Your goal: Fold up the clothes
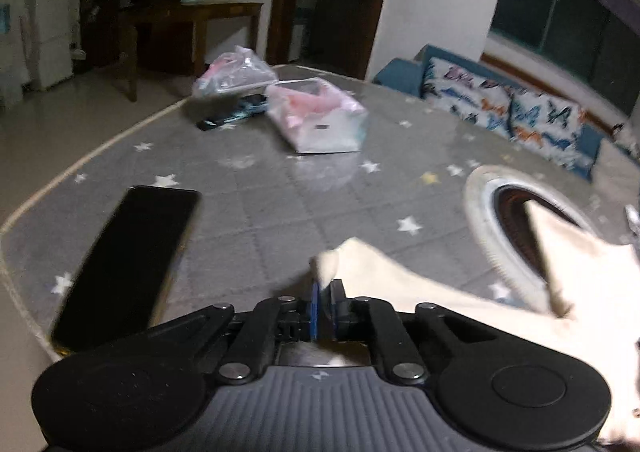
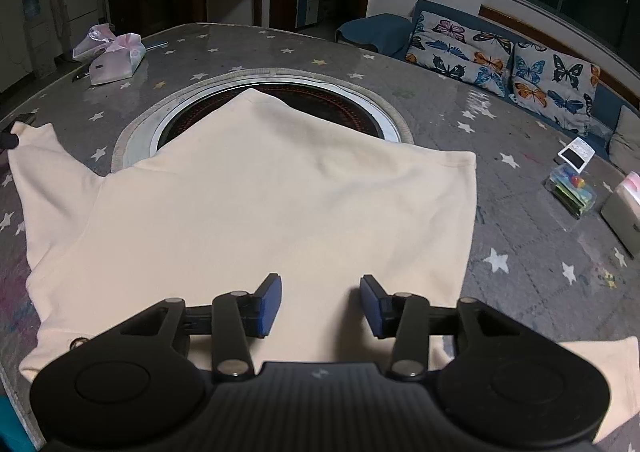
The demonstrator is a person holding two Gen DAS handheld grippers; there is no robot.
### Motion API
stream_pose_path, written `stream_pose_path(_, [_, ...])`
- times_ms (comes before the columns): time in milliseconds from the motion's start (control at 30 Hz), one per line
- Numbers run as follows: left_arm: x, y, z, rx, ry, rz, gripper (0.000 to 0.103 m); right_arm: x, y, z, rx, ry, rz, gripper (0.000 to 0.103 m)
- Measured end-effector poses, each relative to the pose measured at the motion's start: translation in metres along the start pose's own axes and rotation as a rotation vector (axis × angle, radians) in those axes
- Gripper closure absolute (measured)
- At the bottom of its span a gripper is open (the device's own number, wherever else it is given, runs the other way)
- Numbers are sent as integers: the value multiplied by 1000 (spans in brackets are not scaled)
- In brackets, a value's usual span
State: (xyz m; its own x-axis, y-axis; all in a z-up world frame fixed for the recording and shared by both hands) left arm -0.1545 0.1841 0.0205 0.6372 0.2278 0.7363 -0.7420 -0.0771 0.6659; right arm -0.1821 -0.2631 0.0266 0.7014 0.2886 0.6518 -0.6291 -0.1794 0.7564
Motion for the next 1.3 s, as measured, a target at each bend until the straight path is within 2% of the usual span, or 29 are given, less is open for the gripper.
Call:
stream_pose_path(67, [2, 0, -1, 46, 1, 11, 91, -1, 5, -3, 10, 5, 5, 59])
stream_pose_path(167, [11, 10, 9, 3, 27, 52, 81, -4, 12, -11, 33, 23, 5, 59])
stream_pose_path(267, [14, 11, 50, -171, -25, 25, 82, -7, 18, -22, 65, 48, 1, 59])
stream_pose_path(400, [0, 3, 128, -417, -163, -65, 83, -14, 23, -34, 96, 59, -5, 59])
stream_pose_path(500, [-9, -7, 176, -550, -243, -113, 88, -22, 28, -40, 112, 54, -7, 59])
stream_pose_path(533, [-12, -10, 188, -570, -266, -122, 88, -25, 32, -42, 117, 57, -9, 59])
stream_pose_path(567, [-14, -14, 199, -590, -288, -131, 88, -28, 35, -44, 120, 59, -10, 59])
stream_pose_path(667, [-21, -34, 212, -549, -325, -174, 89, -40, 44, -46, 131, 58, -18, 59])
stream_pose_path(733, [-25, -39, 208, -536, -328, -173, 93, -48, 50, -46, 137, 54, -21, 59])
stream_pose_path(867, [-25, -39, 200, -517, -320, -179, 93, -59, 72, -31, 124, 3, 10, 59])
stream_pose_path(1033, [-24, -28, 221, -535, -358, -170, 92, -66, 90, 26, -21, -121, 63, 59])
stream_pose_path(1200, [-33, -9, 257, -623, -432, -170, 92, -86, 88, 112, -270, -293, 61, 60])
stream_pose_path(1300, [-45, 0, 278, -674, -476, -194, 92, -105, 86, 163, -377, -450, 65, 61])
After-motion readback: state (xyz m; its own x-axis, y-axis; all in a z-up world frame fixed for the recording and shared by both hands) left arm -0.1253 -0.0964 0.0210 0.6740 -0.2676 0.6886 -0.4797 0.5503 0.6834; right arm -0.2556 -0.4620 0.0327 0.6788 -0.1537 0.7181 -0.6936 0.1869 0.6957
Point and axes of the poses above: each gripper's, at about its wrist camera, not at the fingertips, and y roughly against the way its jaws point, z to its right, x to its top, the point moved 4 cm from there along -y, roughly the way its jaws point, and after that the axes turned 1 degree about -y, right-handed, at the moved point
